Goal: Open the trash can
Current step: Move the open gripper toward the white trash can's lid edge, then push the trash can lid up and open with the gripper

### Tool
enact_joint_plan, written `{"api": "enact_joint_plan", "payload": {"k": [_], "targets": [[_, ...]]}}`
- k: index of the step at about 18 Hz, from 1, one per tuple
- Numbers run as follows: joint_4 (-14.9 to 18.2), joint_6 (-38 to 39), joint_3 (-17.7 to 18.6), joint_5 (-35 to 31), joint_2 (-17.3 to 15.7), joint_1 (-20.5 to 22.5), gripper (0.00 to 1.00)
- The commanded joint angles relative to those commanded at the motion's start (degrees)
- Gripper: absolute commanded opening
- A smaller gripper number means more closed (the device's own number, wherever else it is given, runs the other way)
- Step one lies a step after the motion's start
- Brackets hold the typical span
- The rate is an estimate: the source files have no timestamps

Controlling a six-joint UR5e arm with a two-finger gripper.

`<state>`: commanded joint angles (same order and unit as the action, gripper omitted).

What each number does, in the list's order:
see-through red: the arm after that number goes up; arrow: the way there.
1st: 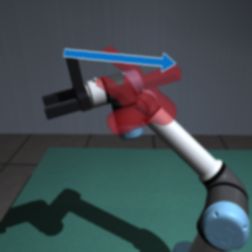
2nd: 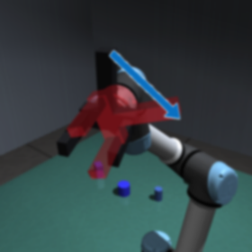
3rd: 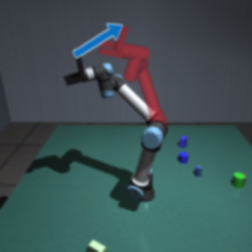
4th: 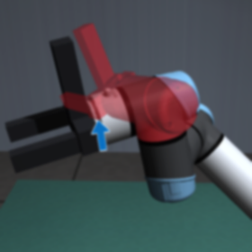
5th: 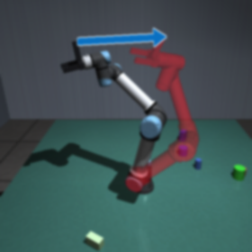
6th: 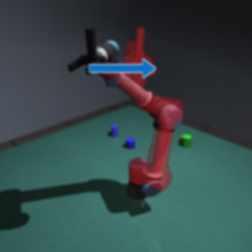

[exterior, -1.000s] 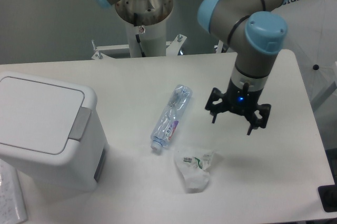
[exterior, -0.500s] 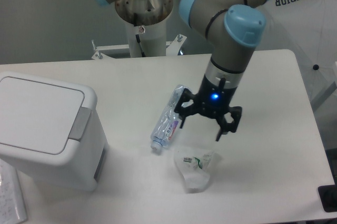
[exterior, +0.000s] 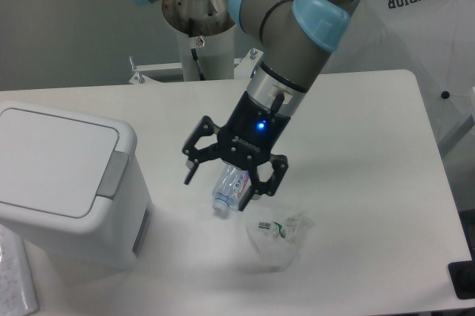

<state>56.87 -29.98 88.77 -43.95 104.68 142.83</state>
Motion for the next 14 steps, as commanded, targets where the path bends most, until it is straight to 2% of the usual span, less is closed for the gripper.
{"api": "enact_joint_plan", "payload": {"k": [9, 14], "targets": [[0.0, 1.8, 0.5, 0.3, -1.0, -4.7, 1.00], [0.0, 2.8, 1.1, 0.2, -1.1, -5.5, 1.00]]}}
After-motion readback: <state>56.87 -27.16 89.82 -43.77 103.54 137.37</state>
